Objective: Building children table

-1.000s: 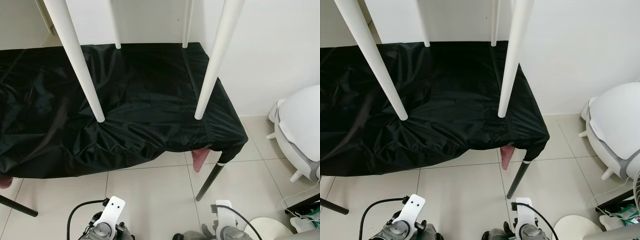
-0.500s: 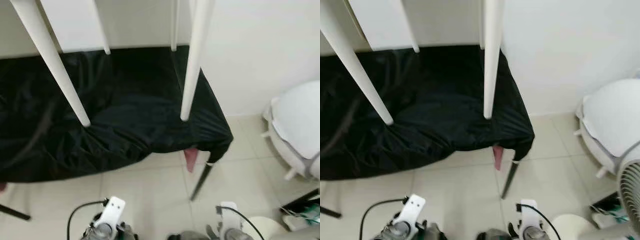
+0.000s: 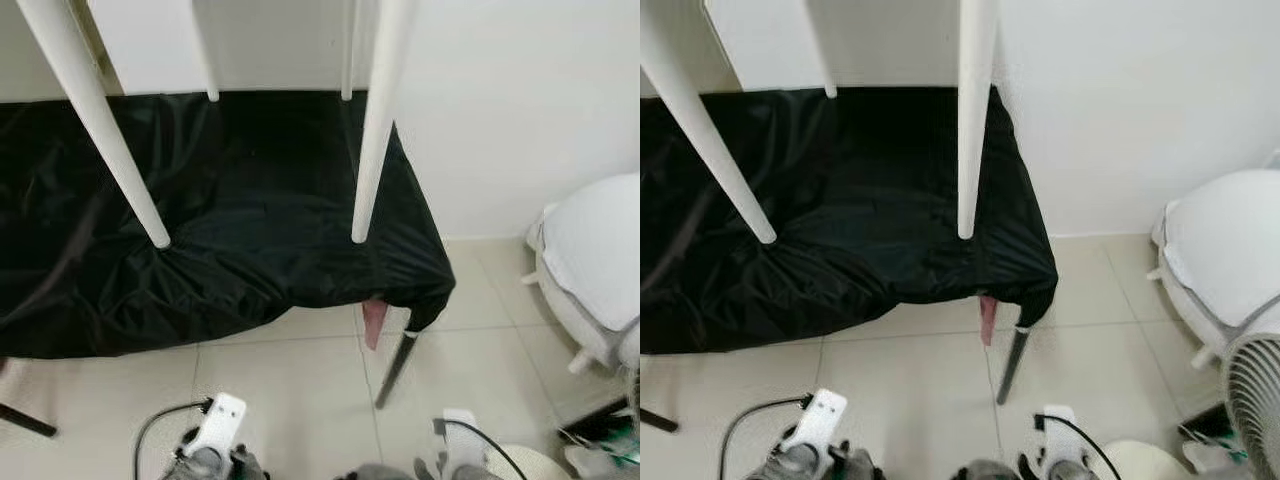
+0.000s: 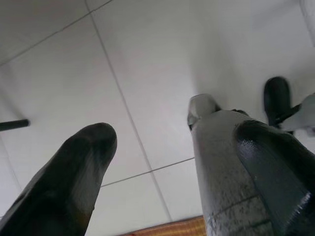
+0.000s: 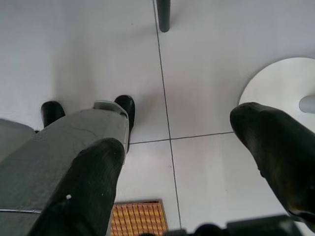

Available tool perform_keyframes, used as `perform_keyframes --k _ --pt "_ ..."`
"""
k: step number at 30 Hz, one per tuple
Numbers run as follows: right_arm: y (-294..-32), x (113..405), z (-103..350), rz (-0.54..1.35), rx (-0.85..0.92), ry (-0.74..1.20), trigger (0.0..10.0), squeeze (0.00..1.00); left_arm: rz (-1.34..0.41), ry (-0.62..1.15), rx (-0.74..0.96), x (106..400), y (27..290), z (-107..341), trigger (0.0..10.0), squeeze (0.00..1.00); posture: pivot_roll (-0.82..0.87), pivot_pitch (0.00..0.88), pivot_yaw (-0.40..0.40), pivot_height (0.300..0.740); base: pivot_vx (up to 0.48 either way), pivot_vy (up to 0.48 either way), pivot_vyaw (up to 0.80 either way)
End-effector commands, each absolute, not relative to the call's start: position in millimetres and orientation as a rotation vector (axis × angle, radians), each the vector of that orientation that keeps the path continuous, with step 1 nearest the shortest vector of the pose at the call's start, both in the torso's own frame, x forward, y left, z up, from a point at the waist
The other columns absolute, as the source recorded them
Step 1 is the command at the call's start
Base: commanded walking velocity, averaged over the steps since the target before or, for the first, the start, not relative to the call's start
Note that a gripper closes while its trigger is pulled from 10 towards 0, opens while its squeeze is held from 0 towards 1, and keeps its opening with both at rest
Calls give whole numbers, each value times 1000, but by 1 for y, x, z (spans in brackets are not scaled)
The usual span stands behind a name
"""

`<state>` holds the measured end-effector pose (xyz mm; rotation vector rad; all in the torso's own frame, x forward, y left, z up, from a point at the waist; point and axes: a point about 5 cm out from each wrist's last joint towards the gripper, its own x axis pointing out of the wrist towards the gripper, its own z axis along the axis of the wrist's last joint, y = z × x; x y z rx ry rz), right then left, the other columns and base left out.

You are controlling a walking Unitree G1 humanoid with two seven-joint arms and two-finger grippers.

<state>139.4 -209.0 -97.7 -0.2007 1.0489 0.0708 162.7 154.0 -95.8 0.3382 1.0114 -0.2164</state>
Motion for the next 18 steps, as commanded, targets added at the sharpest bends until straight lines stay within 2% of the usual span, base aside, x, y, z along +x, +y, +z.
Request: perform_keyframes --k 1,18 --pt "-204 136 -100 89 -189 1069 10000 0 -217 1084 375 147 161 -102 10000 0 -45 0 12 740 0 0 0" --pt "-210 132 -101 88 -197 1084 10000 0 -217 1088 375 145 162 -103 10000 0 -50 0 3 740 0 0 0"
